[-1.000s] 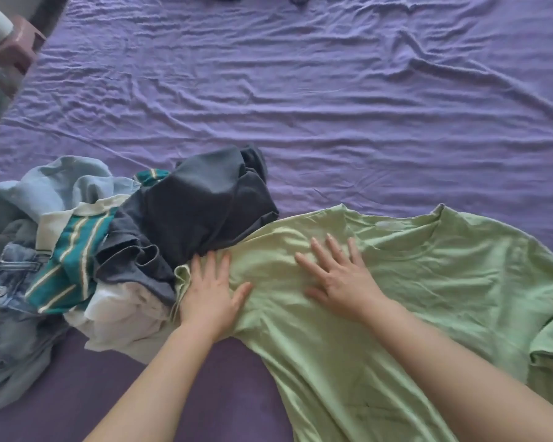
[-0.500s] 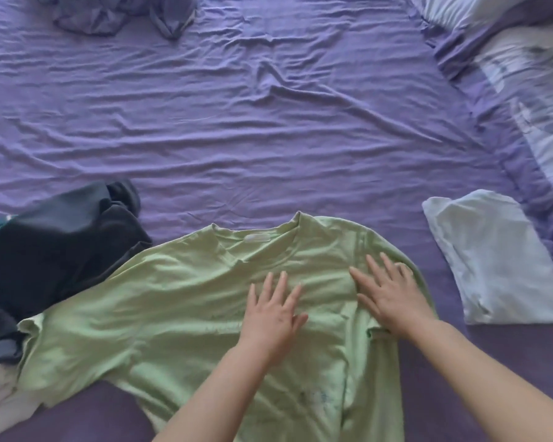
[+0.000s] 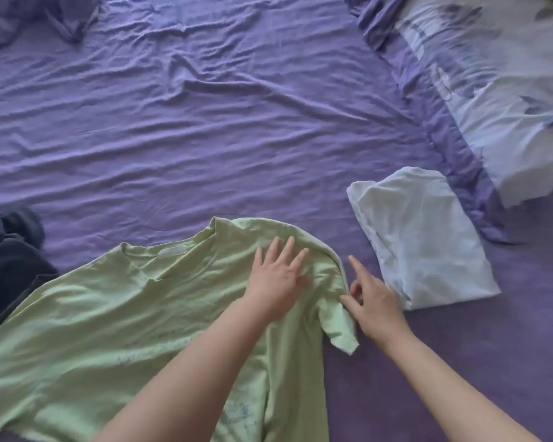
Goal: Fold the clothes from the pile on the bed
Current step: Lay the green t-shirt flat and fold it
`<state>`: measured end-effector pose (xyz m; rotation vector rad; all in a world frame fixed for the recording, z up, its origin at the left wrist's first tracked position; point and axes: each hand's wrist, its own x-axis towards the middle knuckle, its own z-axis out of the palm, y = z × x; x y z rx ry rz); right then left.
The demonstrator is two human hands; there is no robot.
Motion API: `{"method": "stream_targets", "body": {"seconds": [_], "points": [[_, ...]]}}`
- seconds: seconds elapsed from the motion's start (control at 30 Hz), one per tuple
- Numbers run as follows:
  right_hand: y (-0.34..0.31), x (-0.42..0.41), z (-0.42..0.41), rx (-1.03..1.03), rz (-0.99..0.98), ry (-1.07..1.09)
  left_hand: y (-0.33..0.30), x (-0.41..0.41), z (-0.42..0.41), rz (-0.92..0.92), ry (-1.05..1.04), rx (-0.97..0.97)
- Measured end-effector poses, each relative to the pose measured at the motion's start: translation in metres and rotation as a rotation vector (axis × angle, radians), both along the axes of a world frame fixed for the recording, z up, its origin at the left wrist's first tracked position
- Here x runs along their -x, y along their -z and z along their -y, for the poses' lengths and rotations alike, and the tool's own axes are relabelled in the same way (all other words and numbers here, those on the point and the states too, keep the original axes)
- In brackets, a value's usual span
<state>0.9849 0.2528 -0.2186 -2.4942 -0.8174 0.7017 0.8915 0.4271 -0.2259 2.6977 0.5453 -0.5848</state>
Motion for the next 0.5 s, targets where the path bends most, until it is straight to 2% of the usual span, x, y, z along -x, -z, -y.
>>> {"method": "stream_targets", "body": {"seconds": [0.1,0.17,0.23,0.3,0.37,0.43,0.5], "points": [[-0.001,-0.007,0.001,-0.063,-0.075,0.062,-0.001,-0.024,-0.003,0.061,0.004,-0.041],[0.0,-0.007,0.002,0.0,-0.076,0.083,-0.003,-0.041,-0.006,0.063,-0.003,-0.055],[0.001,-0.006,0.003,0.115,-0.014,0.055,-0.004,-0.056,-0.009,0.063,-0.035,-0.049],[-0.004,-0.007,0.003,0.145,0.043,0.032,-0.005,-0.064,-0.012,0.09,-0.042,-0.068],[-0.019,-0.013,0.001,0.009,0.019,0.087,-0.007,-0.068,-0.017,0.165,-0.113,-0.022],[-0.039,-0.028,-0.004,-0.168,-0.026,0.174,-0.014,-0.073,-0.022,0.259,-0.273,0.094],[-0.054,-0.055,-0.013,-0.214,0.056,0.202,-0.022,-0.08,-0.026,0.321,-0.437,0.17]]}}
